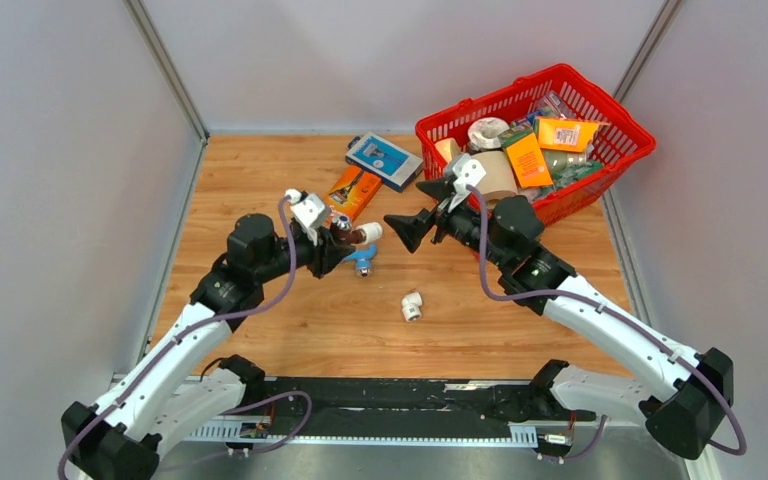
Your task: Install the water faucets
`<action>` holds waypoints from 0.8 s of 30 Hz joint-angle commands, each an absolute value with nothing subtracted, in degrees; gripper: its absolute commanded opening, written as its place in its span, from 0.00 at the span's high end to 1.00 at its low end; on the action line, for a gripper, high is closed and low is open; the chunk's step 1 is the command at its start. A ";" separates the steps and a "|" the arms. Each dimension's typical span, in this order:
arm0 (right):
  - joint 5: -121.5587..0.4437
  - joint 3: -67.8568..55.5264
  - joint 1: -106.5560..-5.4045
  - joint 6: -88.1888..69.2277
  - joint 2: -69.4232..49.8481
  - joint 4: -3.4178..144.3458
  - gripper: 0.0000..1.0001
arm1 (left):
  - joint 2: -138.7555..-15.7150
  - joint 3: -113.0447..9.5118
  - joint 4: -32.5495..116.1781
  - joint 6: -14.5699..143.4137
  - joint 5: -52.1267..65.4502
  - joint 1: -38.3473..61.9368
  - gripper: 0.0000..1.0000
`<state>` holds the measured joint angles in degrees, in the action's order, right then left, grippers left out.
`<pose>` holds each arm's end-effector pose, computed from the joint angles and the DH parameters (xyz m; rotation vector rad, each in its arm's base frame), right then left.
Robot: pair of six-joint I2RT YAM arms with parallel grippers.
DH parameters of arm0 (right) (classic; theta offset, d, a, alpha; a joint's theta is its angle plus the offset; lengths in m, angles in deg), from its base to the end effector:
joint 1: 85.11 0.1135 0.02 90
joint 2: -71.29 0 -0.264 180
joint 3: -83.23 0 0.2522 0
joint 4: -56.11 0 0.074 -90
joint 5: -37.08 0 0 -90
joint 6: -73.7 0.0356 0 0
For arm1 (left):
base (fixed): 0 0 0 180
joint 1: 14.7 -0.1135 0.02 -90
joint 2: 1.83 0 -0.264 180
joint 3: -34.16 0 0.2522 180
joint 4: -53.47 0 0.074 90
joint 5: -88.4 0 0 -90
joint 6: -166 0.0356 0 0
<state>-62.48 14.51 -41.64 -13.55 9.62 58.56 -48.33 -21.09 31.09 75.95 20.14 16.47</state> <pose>0.1801 0.1789 0.3856 -0.6642 1.3902 0.7707 0.1571 -0.1104 0.3181 0.7576 1.6899 -0.7262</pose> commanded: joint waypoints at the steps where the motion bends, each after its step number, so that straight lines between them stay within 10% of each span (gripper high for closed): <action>1: -57.66 16.38 -41.60 -19.02 10.83 65.38 0.00 | -52.71 -26.62 32.94 58.52 34.51 8.42 1.00; 24: -88.32 23.07 -41.51 -27.46 16.81 54.32 0.04 | -51.32 -20.90 57.99 32.94 62.29 -1.26 1.00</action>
